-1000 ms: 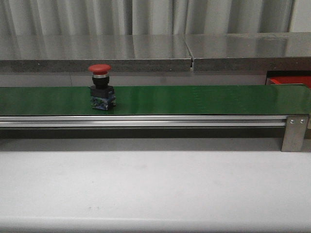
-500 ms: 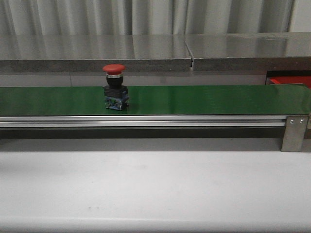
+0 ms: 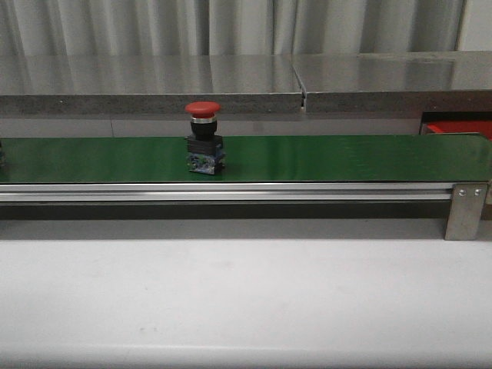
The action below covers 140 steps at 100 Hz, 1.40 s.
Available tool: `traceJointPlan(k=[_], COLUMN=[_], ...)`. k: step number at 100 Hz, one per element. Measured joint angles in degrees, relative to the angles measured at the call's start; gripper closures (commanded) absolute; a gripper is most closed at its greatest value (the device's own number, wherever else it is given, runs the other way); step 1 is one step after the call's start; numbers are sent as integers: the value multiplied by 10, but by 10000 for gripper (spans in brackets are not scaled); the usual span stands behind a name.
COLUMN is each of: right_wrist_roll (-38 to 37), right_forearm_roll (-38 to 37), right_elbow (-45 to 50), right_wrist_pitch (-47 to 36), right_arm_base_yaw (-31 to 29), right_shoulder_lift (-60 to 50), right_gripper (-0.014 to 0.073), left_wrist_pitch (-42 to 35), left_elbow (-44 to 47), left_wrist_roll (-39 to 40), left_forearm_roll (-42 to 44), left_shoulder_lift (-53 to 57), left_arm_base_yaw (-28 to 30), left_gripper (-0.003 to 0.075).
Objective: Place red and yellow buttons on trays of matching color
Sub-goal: 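Lower the right gripper toward the red button carried along the belt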
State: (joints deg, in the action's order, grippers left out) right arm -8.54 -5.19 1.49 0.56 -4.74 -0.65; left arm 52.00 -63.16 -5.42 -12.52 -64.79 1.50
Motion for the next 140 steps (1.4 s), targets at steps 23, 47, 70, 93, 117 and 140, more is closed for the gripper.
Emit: traceJointPlan(k=[23, 47, 70, 93, 117, 140], right_wrist_roll=[0, 0, 0, 0, 2, 2], right_forearm_roll=[0, 0, 0, -3, -5, -5], right_elbow=[0, 0, -10, -97, -196, -296], right_wrist_pitch=[0, -6, -9, 66, 141, 194], right_arm_base_yaw=[0, 0, 0, 6, 34, 41], right_shoulder_lift=[0, 0, 0, 30, 138, 280], right_gripper=[668, 668, 668, 668, 668, 668], left_wrist_pitch=[-6, -12, -15, -15, -15, -15], left_elbow=[69, 130, 155, 155, 155, 156], left_wrist_roll=[0, -1, -1, -1, -1, -1], left_forearm_roll=[0, 0, 0, 0, 0, 0], left_shoulder_lift=[108, 218, 288, 296, 296, 296], left_arm_base_yaw=[0, 0, 0, 0, 0, 0], left_gripper=[741, 741, 741, 741, 741, 741])
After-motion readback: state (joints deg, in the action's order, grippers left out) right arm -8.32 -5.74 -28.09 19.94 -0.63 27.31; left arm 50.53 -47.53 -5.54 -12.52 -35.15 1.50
